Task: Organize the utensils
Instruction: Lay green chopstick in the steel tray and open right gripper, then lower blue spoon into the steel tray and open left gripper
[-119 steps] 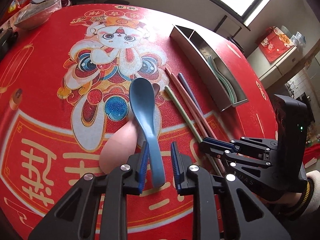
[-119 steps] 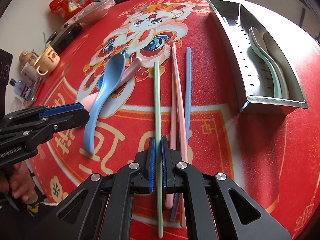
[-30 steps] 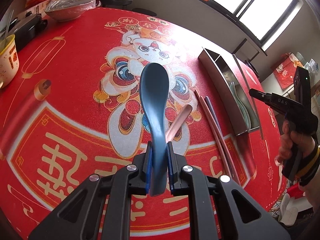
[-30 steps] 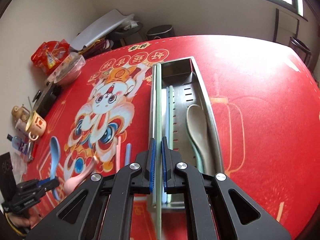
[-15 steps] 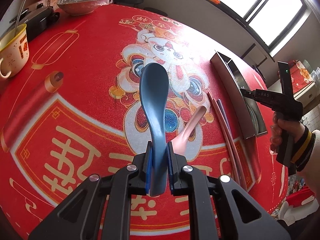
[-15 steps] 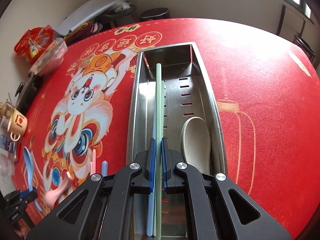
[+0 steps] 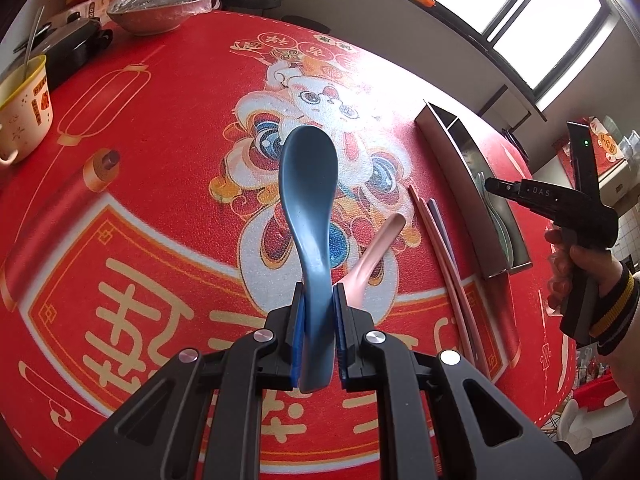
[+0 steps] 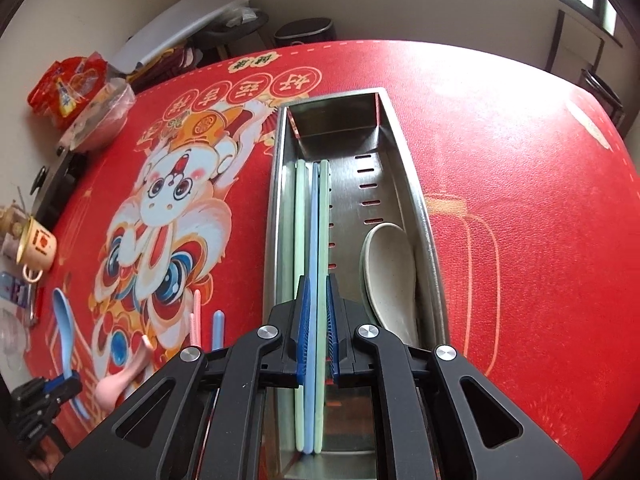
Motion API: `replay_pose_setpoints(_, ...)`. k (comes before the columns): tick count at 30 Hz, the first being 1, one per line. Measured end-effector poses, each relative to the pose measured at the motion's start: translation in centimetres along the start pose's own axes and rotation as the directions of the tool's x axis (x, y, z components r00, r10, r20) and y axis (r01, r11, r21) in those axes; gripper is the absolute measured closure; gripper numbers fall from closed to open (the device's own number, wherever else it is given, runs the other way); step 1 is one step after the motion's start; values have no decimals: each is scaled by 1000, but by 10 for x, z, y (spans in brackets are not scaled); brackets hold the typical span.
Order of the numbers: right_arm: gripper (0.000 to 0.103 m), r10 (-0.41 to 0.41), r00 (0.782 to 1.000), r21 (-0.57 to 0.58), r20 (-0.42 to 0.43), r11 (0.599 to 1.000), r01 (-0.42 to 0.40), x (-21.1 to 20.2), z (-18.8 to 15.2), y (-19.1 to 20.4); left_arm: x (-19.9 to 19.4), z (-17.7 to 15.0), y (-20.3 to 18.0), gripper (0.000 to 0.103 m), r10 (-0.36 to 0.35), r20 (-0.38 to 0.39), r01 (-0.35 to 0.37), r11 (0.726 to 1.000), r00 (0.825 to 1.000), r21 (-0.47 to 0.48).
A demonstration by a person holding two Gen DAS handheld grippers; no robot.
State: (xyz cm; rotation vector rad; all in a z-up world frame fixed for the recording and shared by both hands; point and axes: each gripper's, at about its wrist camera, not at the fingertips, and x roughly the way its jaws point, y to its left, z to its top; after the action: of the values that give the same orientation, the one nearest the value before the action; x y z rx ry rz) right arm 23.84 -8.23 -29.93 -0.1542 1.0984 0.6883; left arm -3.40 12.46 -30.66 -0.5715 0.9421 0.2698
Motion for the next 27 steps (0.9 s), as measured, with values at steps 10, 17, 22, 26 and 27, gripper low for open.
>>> replay_pose_setpoints(10, 16, 36, 995, 105, 97, 993, -46, -51, -26, -17, 2, 13, -26, 90, -30, 4, 29, 997, 1000, 67)
replay_pose_setpoints(17, 16, -38, 996, 99, 82, 995, 30, -64, -47, -25, 13, 25, -55, 90, -65, -34, 68, 993, 997, 99)
replay_pose_setpoints(22, 16, -77, 994, 104, 82, 992, 69, -70, -54, -39, 23, 35, -90, 90, -119, -63, 125, 986, 991, 111)
replay_pose_setpoints(26, 16, -72, 994, 129, 84, 990, 61, -76, -55, -55, 35, 42, -130, 90, -173, -103, 185, 974, 980, 129)
replay_pose_setpoints(27, 16, -72, 994, 135, 83, 989, 61, -77, -55, -60, 39, 44, -139, 90, -181, -114, 195, 972, 977, 132)
